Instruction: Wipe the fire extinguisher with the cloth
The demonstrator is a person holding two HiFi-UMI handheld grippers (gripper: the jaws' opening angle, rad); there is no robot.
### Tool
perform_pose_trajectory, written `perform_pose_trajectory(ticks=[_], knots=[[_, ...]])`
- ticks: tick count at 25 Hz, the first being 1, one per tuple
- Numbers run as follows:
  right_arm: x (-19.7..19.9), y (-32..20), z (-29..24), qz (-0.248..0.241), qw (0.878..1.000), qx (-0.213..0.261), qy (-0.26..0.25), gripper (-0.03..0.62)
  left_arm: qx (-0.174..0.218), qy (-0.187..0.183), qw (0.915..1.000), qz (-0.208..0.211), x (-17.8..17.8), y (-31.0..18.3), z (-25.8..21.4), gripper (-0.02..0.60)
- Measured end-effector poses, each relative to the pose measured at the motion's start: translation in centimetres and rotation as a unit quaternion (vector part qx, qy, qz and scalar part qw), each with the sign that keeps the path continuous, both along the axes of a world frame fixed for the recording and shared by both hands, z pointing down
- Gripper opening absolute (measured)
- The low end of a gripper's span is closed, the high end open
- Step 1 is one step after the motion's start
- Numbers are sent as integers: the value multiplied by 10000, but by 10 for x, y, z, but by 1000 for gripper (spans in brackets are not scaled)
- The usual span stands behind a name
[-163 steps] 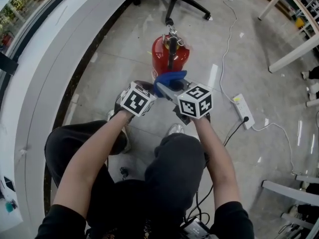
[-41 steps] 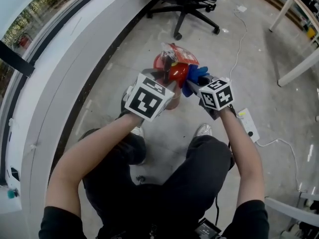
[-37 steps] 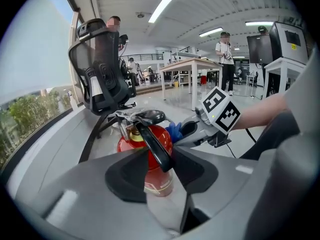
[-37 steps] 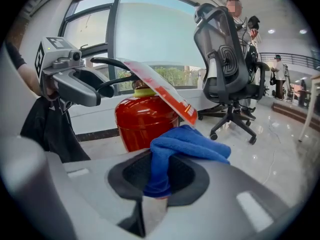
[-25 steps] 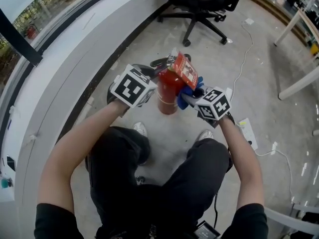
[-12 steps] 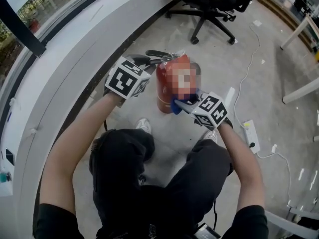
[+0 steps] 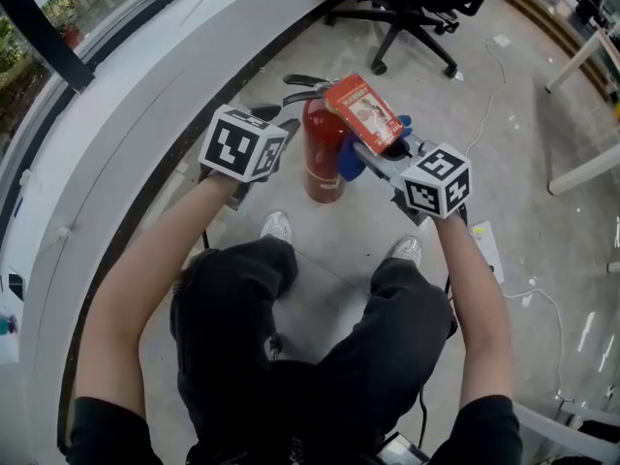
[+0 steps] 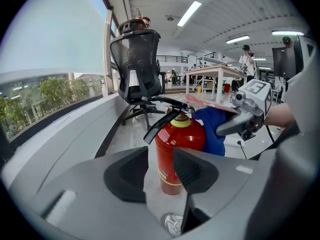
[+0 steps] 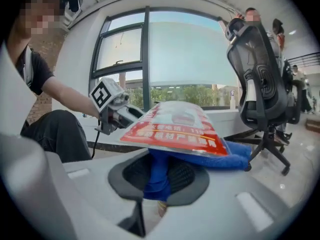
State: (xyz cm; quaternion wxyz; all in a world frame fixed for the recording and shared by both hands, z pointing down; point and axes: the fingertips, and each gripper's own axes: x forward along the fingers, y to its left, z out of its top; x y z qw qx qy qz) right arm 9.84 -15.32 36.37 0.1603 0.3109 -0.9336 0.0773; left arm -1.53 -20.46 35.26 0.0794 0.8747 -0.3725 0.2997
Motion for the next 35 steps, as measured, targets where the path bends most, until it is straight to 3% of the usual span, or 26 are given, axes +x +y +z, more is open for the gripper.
perform_pose_trajectory(ticks=[7,14,18,23,35], knots=[[7,-36,-47,538,9968,465,-359,67,-56,-7,9987,511,30,36,8,119],[23,-50,-37,714,9929,497,-812,67,-37,-154,9947,1016,68,57,13,58],[44,-48,-8,955,9910,199,-922,67,-183,-310,9910,1288,80,71,30,36],[60,-53,39,1095,9912,-140,-727,67,-340,-158,9911,1276,106,74,51,29],[48,-58,166,1124,9860,-1170,-391,67,-933,-122,9926,770,117,71,132,29]])
